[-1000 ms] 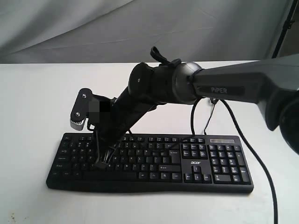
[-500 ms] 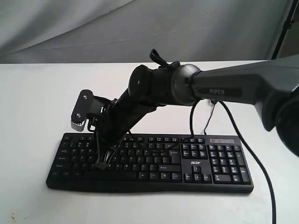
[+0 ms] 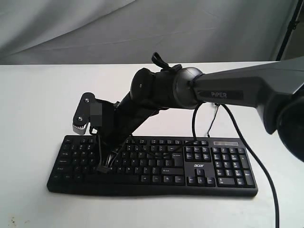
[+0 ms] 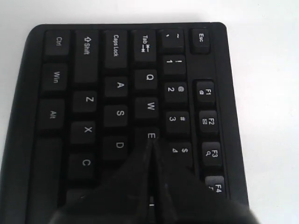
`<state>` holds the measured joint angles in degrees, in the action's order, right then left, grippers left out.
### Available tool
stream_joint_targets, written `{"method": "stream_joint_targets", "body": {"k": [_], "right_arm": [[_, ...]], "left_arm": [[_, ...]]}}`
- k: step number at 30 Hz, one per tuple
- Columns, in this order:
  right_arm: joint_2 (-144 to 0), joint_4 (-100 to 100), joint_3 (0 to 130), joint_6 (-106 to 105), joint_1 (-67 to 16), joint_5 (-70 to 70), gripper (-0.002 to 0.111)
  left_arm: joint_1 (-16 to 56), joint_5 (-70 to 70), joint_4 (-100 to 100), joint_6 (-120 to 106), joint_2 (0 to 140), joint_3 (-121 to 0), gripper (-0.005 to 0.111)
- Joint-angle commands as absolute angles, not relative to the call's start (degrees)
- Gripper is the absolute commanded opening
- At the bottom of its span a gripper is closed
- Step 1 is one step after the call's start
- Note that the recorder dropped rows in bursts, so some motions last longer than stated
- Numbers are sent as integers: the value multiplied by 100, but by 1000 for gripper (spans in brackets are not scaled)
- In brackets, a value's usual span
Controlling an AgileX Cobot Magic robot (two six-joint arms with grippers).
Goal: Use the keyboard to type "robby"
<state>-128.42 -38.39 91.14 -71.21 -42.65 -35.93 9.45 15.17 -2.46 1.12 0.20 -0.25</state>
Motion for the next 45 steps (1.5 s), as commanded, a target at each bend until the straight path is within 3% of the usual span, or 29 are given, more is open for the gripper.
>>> {"method": "stream_joint_targets", "body": {"k": [1,45], "right_arm": [[-12837,-3852,9103,-7149,-4287,-3557,0],[-12967,-3915,9114,-7160,-4287,-3603,0]], "left_arm": [[982,1486,-274,128,0,0,0],[982,1486,-274,128,0,0,0]]}}
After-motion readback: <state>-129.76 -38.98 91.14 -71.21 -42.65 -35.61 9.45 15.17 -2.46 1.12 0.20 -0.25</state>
